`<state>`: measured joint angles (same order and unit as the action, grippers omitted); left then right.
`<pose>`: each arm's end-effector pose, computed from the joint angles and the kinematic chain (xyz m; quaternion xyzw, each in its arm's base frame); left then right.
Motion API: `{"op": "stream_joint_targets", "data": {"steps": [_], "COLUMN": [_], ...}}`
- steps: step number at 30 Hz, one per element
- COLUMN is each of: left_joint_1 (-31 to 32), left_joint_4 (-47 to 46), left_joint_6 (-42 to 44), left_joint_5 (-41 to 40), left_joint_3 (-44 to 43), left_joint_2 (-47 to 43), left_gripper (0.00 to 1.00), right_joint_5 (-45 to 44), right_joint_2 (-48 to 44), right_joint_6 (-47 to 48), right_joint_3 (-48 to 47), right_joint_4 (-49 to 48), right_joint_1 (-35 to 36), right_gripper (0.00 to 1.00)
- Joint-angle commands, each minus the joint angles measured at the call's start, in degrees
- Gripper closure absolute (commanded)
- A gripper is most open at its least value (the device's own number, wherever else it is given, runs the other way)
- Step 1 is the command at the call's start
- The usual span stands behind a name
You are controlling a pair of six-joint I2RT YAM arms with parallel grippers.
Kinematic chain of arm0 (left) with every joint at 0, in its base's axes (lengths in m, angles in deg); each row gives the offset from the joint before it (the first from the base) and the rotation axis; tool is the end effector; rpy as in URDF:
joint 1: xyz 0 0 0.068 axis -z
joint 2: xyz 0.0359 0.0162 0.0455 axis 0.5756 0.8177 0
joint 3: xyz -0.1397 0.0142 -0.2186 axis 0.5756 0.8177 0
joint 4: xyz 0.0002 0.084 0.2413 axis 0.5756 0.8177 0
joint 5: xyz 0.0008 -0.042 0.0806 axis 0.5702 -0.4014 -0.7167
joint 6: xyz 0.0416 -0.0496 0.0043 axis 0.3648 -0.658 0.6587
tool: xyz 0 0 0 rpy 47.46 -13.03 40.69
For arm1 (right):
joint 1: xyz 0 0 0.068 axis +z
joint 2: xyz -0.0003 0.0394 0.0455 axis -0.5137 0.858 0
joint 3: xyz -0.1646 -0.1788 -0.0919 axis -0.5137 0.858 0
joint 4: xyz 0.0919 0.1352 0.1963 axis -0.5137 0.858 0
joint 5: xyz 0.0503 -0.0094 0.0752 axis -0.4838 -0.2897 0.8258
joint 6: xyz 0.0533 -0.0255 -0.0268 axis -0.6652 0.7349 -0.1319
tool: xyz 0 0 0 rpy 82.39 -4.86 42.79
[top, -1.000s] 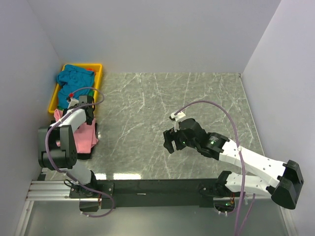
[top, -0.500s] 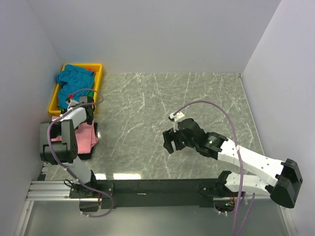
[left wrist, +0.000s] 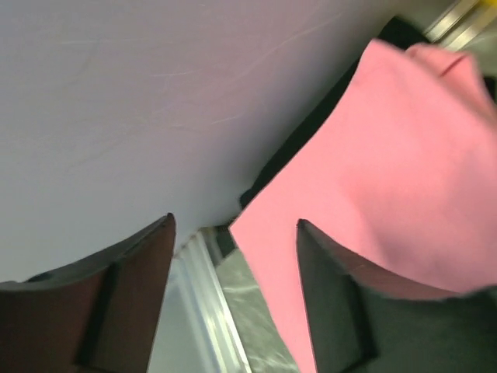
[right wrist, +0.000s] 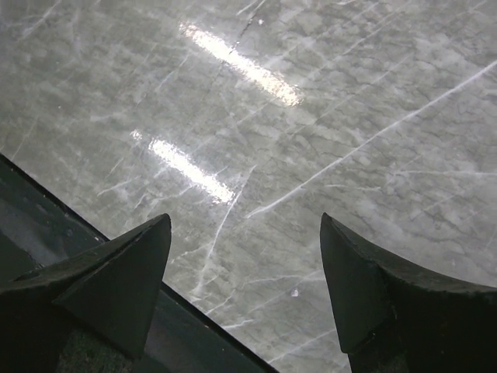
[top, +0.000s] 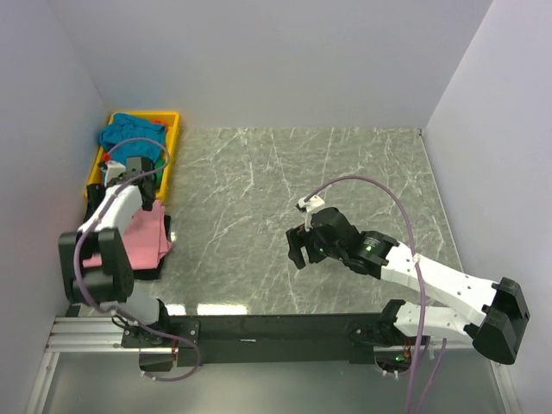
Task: Fold and stack the t-shirts
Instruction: Neatly place the folded tshirt to the corner, then reset both grippers
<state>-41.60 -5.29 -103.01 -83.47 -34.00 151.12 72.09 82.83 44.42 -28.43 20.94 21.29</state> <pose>0.2878 0.0785 0.2082 -0.2441 0.8005 0.5114 0.1951 0.1499 0.1869 0.2452 -0.2606 0.8713 0.2064 0.3610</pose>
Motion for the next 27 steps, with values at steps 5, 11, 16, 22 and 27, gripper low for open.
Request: {"op": "stream_joint_targets", "data": {"steps": [5,11,16,22,27], "left_joint_1": [0.0,-0.1,0.0,4.2,10.3], "left_joint_4": [2.1,2.6,6.7,12.6,15.8], "left_joint_6": [-4.7,-6.0,-9.2,-13.6,-17.6], "left_joint_5": [22.9,39.3,47.5,48.7,42.4], "left_joint_3": [-3.4,-5.7,-12.2,-16.0,-15.2], "left_joint_2": [-19.4,-33.7,-42.9,-50.3,-58.0], "left_gripper": [0.19,0.10,0.01,0.01,0.01], "right_joint_5": [-5.2,-9.8,-19.8,-27.7,-30.0], "right_joint_2": [-0.7,-3.7,-11.4,-26.1,-38.6], "right_joint_6": [-5.9,-11.6,-12.9,-10.6,-7.5], "right_joint_3": [-5.9,-10.0,-13.8,-12.3,-8.0], "right_joint_4": [2.9,7.7,12.4,10.8,8.8], "right_joint_1": [-4.8,-14.7,-20.4,-20.9,-20.9], "right_gripper": [0.15,0.14,0.11,0.08,0.07]}}
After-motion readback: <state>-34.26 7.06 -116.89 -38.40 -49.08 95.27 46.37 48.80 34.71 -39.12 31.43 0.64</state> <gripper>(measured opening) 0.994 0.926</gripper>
